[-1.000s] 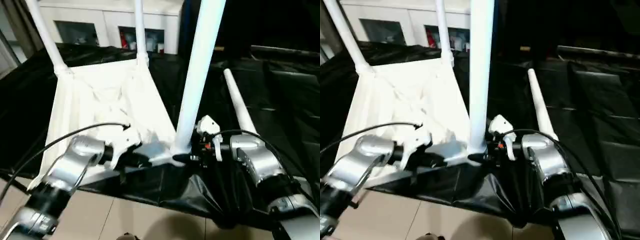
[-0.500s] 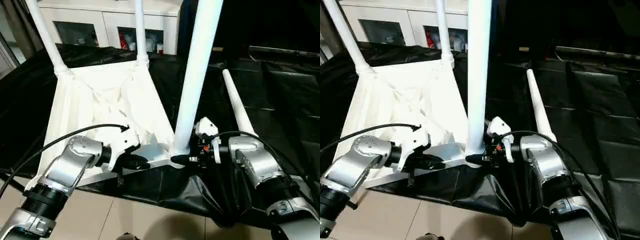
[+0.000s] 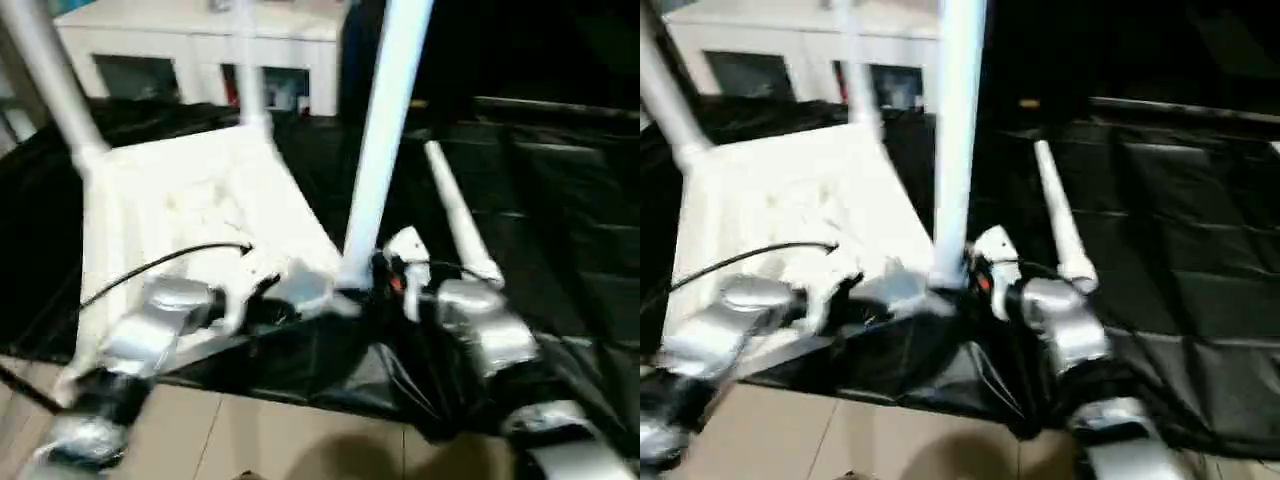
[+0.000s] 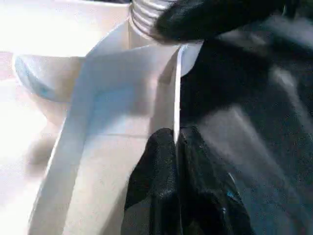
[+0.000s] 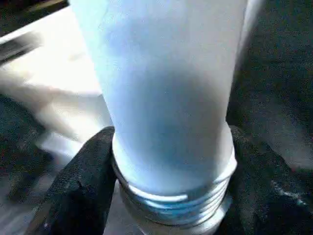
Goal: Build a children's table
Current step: Rotate leg to tighten
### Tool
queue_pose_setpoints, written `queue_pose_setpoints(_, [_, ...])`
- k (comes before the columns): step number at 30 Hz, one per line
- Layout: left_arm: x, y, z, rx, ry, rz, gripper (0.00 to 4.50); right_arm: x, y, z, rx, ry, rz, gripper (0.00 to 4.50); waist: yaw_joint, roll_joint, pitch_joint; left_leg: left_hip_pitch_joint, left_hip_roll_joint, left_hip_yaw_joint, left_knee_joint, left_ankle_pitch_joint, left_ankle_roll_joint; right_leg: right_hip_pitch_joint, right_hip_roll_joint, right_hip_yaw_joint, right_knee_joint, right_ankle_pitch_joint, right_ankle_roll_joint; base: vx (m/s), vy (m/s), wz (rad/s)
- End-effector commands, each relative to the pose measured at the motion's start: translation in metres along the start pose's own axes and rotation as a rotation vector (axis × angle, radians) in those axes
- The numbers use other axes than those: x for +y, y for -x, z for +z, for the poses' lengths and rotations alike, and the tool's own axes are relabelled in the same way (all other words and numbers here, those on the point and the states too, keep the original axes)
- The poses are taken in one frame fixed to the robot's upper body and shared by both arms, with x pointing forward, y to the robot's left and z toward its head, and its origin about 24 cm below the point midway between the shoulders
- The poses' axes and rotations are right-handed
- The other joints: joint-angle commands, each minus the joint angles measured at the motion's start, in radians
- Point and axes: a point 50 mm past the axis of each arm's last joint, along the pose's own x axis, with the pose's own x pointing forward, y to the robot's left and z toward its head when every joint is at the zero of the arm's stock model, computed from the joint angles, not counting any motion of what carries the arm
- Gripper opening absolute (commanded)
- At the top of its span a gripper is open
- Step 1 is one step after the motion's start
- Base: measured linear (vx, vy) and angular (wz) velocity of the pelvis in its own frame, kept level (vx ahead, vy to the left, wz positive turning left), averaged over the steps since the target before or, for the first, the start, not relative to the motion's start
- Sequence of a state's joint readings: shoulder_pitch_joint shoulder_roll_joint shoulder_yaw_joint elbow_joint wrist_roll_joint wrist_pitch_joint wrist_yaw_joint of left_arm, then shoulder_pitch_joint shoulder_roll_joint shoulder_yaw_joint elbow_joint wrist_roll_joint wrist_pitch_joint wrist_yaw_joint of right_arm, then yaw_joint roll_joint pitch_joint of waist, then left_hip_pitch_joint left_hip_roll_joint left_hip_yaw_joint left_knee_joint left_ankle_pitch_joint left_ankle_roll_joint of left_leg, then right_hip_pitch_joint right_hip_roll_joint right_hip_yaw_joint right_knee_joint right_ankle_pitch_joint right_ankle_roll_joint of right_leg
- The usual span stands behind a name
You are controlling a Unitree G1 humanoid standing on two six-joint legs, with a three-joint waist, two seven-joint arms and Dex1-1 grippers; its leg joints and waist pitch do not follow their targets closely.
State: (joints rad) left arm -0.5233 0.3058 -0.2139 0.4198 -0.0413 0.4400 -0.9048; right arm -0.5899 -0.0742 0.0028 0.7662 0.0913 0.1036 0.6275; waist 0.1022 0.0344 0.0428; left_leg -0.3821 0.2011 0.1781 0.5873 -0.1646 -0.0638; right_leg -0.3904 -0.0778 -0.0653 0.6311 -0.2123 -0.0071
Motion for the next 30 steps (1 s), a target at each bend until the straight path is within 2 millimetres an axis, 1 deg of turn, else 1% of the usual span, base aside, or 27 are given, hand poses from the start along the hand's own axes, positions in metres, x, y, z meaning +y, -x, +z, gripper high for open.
queue_pose_setpoints(1, [-0.003,-0.015,0.009,-0.037,0.027,0.049,0.0,0.007,-0.01,-0.021,0.064,-0.104,-0.127,2.85,-0.004,0.004,-0.049,0.028,0.026,-0.016,-0.082,-0.335,-0.058,0.027,-0.073,0.047,-0.099,-0.315,-0.192,0.0,0.0,0.0])
queue_pose_setpoints(2, [-0.003,-0.02,0.01,-0.044,0.051,0.071,0.0,0.01,-0.013,-0.023,0.07,-0.102,-0.156,2.85,-0.002,0.002,-0.05,0.03,0.028,-0.018,-0.083,-0.344,-0.057,0.029,-0.075,0.046,-0.103,-0.331,-0.183,0.0,0.0,0.0])
queue_pose_setpoints(3, [-0.003,-0.028,0.013,-0.05,0.063,0.104,0.0,0.017,-0.019,-0.024,0.078,-0.106,-0.174,2.85,-0.004,0.003,-0.05,0.025,0.028,-0.019,-0.083,-0.343,-0.052,0.029,-0.074,0.046,-0.103,-0.329,-0.174,0.0,0.0,0.0])
queue_pose_setpoints(5, [-0.004,-0.038,0.016,-0.049,0.06,0.134,0.0,0.029,-0.028,-0.023,0.077,-0.088,-0.147,2.85,-0.007,0.001,-0.045,0.029,0.025,-0.018,-0.085,-0.366,-0.049,0.024,-0.071,0.045,-0.11,-0.359,-0.162,0.0,0.0,0.0])
queue_pose_setpoints(6, [-0.005,-0.041,0.017,-0.05,0.054,0.133,0.0,0.032,-0.03,-0.021,0.065,-0.071,-0.125,2.85,-0.007,0.002,-0.043,0.032,0.024,-0.018,-0.085,-0.391,-0.045,0.023,-0.073,0.046,-0.116,-0.392,-0.154,0.0,0.0,0.0])
queue_pose_setpoints(7, [-0.005,-0.041,0.017,-0.05,0.054,0.133,0.0,0.032,-0.03,-0.021,0.065,-0.071,-0.125,2.85,-0.006,0.0,-0.043,0.033,0.024,-0.019,-0.085,-0.4,-0.041,0.024,-0.074,0.046,-0.119,-0.409,-0.149,0.0,0.0,0.0])
queue_pose_setpoints(8, [-0.006,-0.043,0.018,-0.052,0.052,0.128,0.0,0.034,-0.031,-0.018,0.043,-0.08,-0.109,2.85,-0.005,-0.001,-0.043,0.034,0.024,-0.02,-0.088,-0.402,-0.034,0.026,-0.076,0.046,-0.121,-0.429,-0.139,0.0,0.0,0.0])
queue_pose_setpoints(9, [-0.007,-0.045,0.018,-0.054,0.051,0.123,0.0,0.034,-0.032,-0.016,0.025,-0.094,-0.1,2.85,-0.002,-0.003,-0.047,0.034,0.024,-0.02,-0.089,-0.38,-0.025,0.029,-0.077,0.048,-0.122,-0.418,-0.134,0.0,0.0,0.0])
queue_pose_setpoints(10, [-0.008,-0.046,0.019,-0.057,0.047,0.114,0.0,0.035,-0.032,-0.015,0.014,-0.111,-0.089,3.39,0.0,-0.004,-0.048,0.033,0.024,-0.019,-0.09,-0.359,-0.017,0.029,-0.075,0.049,-0.121,-0.394,-0.137,0.0,0.0,0.0])
queue_pose_setpoints(11, [-0.009,-0.047,0.019,-0.059,0.047,0.106,0.0,0.035,-0.032,-0.015,0.007,-0.119,-0.078,3.39,0.001,-0.004,-0.048,0.032,0.025,-0.019,-0.091,-0.35,-0.014,0.029,-0.075,0.048,-0.12,-0.382,-0.141,0.0,0.0,0.0])
queue_pose_setpoints(12, [-0.01,-0.046,0.017,-0.05,0.036,0.083,0.0,0.033,-0.03,-0.012,-0.015,-0.12,-0.037,3.52,0.0,-0.005,-0.048,0.027,0.026,-0.019,-0.093,-0.342,-0.005,0.033,-0.076,0.046,-0.118,-0.362,-0.148,0.0,0.0,0.0])
queue_pose_setpoints(14, [-0.009,-0.043,0.014,-0.039,0.029,0.065,0.0,0.03,-0.027,-0.008,-0.031,-0.105,-0.001,3.63,0.0,-0.004,-0.048,0.025,0.027,-0.021,-0.094,-0.347,-0.001,0.034,-0.076,0.045,-0.117,-0.365,-0.149,0.0,0.0,0.0])
queue_pose_setpoints(15, [-0.008,-0.041,0.012,-0.035,0.028,0.061,0.0,0.028,-0.026,-0.007,-0.035,-0.098,0.012,3.75,0.0,-0.004,-0.048,0.024,0.027,-0.021,-0.095,-0.344,0.0,0.034,-0.076,0.045,-0.117,-0.364,-0.15,0.0,0.0,0.0])
queue_pose_setpoints(16, [-0.008,-0.038,0.01,-0.03,0.024,0.046,0.0,0.026,-0.023,-0.004,-0.036,-0.067,0.047,3.89,0.0,-0.007,-0.048,0.024,0.028,-0.02,-0.094,-0.339,0.003,0.035,-0.076,0.045,-0.116,-0.356,-0.153,0.0,0.0,0.0])
queue_pose_setpoints(17, [-0.007,-0.036,0.009,-0.026,0.021,0.036,0.0,0.024,-0.02,-0.003,-0.035,-0.044,0.071,3.97,0.0,-0.007,-0.049,0.022,0.027,-0.02,-0.094,-0.332,0.006,0.037,-0.077,0.045,-0.115,-0.351,-0.154,0.0,0.0,0.0])
queue_pose_setpoints(19, [-0.007,-0.031,0.007,-0.021,0.001,0.002,0.0,0.019,-0.013,0.002,-0.032,0.013,0.149,3.97,0.002,-0.007,-0.052,0.019,0.028,-0.019,-0.092,-0.297,0.016,0.042,-0.076,0.045,-0.111,-0.304,-0.163,0.0,0.0,0.0])
queue_pose_setpoints(20, [-0.006,-0.024,0.005,-0.014,-0.018,-0.027,0.0,0.014,-0.006,0.006,-0.026,0.067,0.203,3.97,0.003,-0.006,-0.055,0.017,0.028,-0.018,-0.089,-0.264,0.026,0.044,-0.075,0.044,-0.106,-0.252,-0.175,0.0,0.0,0.0])
queue_pose_setpoints(21, [-0.006,-0.023,0.005,-0.013,-0.02,-0.03,0.0,0.013,-0.005,0.006,-0.026,0.074,0.21,3.97,0.003,-0.007,-0.058,0.013,0.029,-0.016,-0.086,-0.233,0.039,0.048,-0.074,0.042,-0.1,-0.198,-0.189,0.0,0.0,0.0])
queue_pose_setpoints(22, [-0.006,-0.017,0.004,-0.011,-0.043,-0.067,0.0,0.008,0.002,0.008,-0.005,0.114,0.268,3.97,0.003,-0.004,-0.061,0.013,0.029,-0.015,-0.082,-0.199,0.048,0.048,-0.073,0.041,-0.093,-0.139,-0.207,0.0,0.0,0.0])
queue_pose_setpoints(23, [-0.006,-0.013,0.003,-0.006,-0.053,-0.086,0.0,0.006,0.005,0.01,0.007,0.139,0.298,3.97,0.003,-0.005,-0.063,0.012,0.029,-0.015,-0.079,-0.18,0.055,0.05,-0.07,0.039,-0.089,-0.106,-0.215,0.07,-0.002,-0.02])
queue_pose_setpoints(24, [-0.007,-0.007,0.003,-0.006,-0.075,-0.123,0.0,0.003,0.01,0.011,0.026,0.168,0.341,3.97,0.005,-0.004,-0.067,0.01,0.029,-0.012,-0.072,-0.133,0.073,0.051,-0.067,0.038,-0.078,-0.021,-0.235,0.0,0.0,0.0])
queue_pose_setpoints(25, [-0.007,-0.006,0.003,-0.007,-0.08,-0.129,0.0,0.003,0.011,0.011,0.029,0.171,0.347,3.97,0.005,-0.001,-0.07,0.007,0.029,-0.013,-0.067,-0.102,0.089,0.052,-0.066,0.036,-0.071,0.04,-0.254,0.0,0.0,0.0])
queue_pose_setpoints(26, [-0.008,-0.004,0.003,-0.01,-0.095,-0.15,0.0,0.002,0.013,0.012,0.038,0.179,0.366,3.97,0.008,0.002,-0.073,0.008,0.03,-0.011,-0.062,-0.075,0.102,0.048,-0.063,0.035,-0.064,0.094,-0.268,0.0,0.0,0.0])
queue_pose_setpoints(27, [-0.01,0.0,0.003,-0.011,-0.113,-0.18,0.0,0.001,0.015,0.012,0.049,0.194,0.38,3.97,0.008,0.003,-0.074,0.008,0.03,-0.011,-0.059,-0.07,0.106,0.047,-0.062,0.034,-0.062,0.114,-0.275,0.0,0.0,0.0])
queue_pose_setpoints(28, [-0.012,0.005,0.001,-0.005,-0.135,-0.22,0.0,0.0,0.019,0.012,0.064,0.207,0.404,3.97,0.01,-0.003,-0.077,0.006,0.03,-0.01,-0.055,-0.06,0.113,0.047,-0.06,0.033,-0.056,0.149,-0.282,0.0,0.0,0.0])
queue_pose_setpoints(29, [-0.014,0.008,0.0,0.0,-0.146,-0.242,0.0,-0.001,0.021,0.012,0.072,0.217,0.42,3.97,0.014,-0.001,-0.078,0.007,0.032,-0.012,-0.054,-0.054,0.117,0.046,-0.061,0.032,-0.054,0.163,-0.285,0.0,0.0,0.0])
queue_pose_setpoints(30, [-0.016,0.012,-0.002,0.006,-0.149,-0.271,0.0,-0.001,0.023,0.012,0.08,0.223,0.441,3.97,0.016,-0.001,-0.077,0.006,0.032,-0.01,-0.052,-0.048,0.127,0.043,-0.06,0.032,-0.052,0.174,-0.289,0.0,0.0,0.0])
